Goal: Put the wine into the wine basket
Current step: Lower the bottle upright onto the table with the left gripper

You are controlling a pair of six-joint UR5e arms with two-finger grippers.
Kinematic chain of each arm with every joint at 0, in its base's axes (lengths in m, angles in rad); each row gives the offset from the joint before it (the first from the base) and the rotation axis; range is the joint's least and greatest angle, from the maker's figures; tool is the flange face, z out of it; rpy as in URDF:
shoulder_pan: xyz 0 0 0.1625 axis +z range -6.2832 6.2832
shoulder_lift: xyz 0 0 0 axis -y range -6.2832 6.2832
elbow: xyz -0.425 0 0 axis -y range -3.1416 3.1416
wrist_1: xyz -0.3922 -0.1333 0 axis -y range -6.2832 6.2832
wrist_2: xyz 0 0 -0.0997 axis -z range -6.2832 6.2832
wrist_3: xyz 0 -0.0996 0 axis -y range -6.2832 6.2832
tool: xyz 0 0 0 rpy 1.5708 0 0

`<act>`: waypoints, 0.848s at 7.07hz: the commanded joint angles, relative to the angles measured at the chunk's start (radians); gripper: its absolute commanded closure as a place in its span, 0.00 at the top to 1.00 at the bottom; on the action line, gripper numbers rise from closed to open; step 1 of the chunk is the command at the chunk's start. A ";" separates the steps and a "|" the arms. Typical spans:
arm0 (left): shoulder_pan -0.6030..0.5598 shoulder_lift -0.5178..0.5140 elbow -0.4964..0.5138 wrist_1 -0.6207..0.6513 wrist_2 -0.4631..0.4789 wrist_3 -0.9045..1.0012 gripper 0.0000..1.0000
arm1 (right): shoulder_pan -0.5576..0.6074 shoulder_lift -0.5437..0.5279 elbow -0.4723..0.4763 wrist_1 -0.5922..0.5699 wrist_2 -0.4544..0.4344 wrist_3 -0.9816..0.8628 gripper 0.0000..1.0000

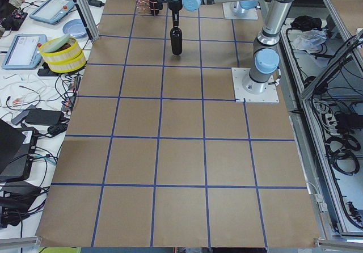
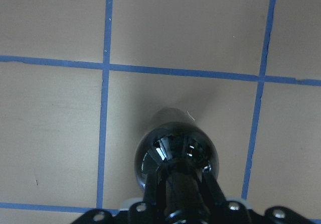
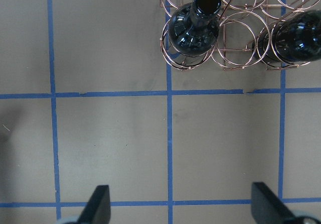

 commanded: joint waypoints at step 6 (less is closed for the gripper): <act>-0.005 -0.020 -0.007 0.000 -0.008 -0.015 0.10 | 0.000 0.000 0.000 0.000 0.000 0.000 1.00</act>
